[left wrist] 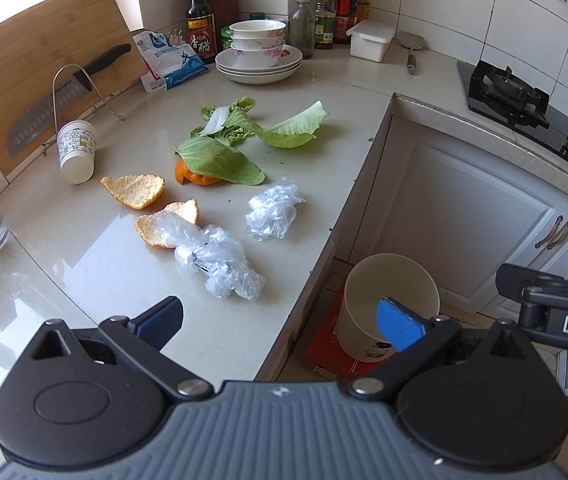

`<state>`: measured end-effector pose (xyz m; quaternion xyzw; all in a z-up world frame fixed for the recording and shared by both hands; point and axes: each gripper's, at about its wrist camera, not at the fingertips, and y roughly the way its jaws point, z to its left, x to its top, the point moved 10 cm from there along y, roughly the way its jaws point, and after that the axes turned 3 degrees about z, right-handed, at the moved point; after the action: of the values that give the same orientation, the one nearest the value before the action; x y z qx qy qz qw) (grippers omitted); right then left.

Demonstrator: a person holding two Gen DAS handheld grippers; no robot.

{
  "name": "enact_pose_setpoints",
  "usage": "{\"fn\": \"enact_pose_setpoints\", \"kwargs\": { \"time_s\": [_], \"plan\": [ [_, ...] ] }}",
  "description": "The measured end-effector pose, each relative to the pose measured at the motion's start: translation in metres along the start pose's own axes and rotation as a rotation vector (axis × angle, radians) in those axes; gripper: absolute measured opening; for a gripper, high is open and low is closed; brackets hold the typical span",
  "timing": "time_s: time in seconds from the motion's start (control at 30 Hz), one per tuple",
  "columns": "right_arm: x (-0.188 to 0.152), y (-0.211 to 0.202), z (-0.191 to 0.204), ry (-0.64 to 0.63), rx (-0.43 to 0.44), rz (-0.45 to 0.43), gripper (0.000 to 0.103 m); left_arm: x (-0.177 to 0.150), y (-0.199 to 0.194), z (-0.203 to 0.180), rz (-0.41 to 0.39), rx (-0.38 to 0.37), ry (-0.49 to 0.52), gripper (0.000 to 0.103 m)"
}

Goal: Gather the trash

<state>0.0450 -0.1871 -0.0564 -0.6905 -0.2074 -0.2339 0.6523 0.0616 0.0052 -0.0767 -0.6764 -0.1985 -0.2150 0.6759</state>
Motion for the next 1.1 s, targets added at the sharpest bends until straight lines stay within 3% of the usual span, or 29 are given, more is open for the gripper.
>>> {"fn": "enact_pose_setpoints", "kwargs": {
  "time_s": [1.1],
  "plan": [
    [0.0064, -0.0026, -0.0038, -0.019, 0.031, -0.026, 0.103, 0.0013, -0.0085, -0.0020, -0.033, 0.015, -0.024, 0.102]
  ]
}}
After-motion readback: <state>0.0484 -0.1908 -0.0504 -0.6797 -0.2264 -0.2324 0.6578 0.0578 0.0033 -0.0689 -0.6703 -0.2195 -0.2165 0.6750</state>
